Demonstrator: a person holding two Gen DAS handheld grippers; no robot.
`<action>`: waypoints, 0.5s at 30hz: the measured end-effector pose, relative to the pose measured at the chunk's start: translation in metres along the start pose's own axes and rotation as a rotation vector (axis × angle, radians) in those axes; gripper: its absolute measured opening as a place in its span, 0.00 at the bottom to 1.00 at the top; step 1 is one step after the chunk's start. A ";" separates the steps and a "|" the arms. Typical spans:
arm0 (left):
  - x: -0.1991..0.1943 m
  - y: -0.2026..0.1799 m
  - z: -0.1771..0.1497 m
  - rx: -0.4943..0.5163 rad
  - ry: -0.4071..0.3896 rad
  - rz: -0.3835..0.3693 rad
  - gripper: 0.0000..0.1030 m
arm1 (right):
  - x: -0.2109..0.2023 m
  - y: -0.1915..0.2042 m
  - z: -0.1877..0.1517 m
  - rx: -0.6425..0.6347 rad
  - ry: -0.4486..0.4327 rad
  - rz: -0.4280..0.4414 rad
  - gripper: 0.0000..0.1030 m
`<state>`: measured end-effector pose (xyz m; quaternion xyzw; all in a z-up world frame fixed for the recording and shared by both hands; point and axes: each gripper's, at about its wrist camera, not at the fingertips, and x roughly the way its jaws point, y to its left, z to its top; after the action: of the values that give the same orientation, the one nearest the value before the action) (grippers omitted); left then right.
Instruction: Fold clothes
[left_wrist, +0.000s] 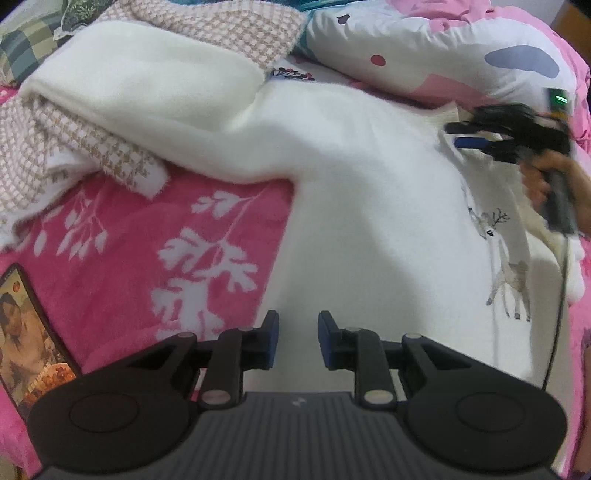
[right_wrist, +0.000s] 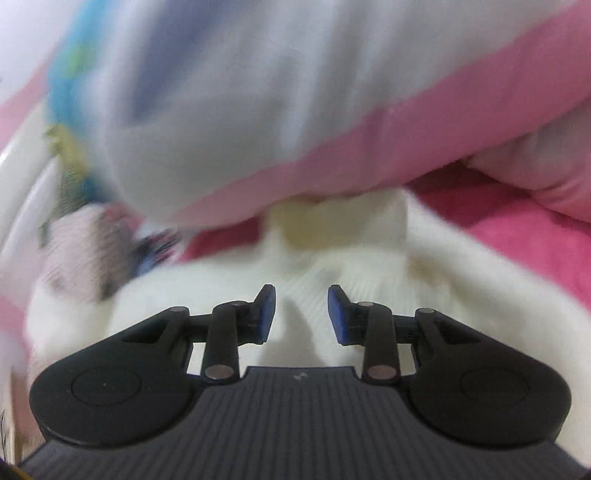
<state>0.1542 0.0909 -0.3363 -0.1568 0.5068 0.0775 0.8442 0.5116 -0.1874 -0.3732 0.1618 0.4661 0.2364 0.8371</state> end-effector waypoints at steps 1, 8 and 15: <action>-0.001 -0.002 0.001 0.006 -0.007 0.004 0.23 | 0.005 -0.009 0.005 0.046 -0.020 -0.012 0.26; 0.001 -0.018 0.013 -0.010 -0.044 -0.044 0.26 | -0.125 -0.041 -0.001 0.085 -0.084 0.026 0.44; 0.014 -0.054 0.023 0.022 -0.051 -0.124 0.27 | -0.266 -0.155 -0.027 0.202 -0.117 -0.413 0.63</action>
<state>0.1957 0.0476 -0.3286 -0.1767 0.4751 0.0232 0.8617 0.4058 -0.4611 -0.2767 0.1596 0.4614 0.0025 0.8727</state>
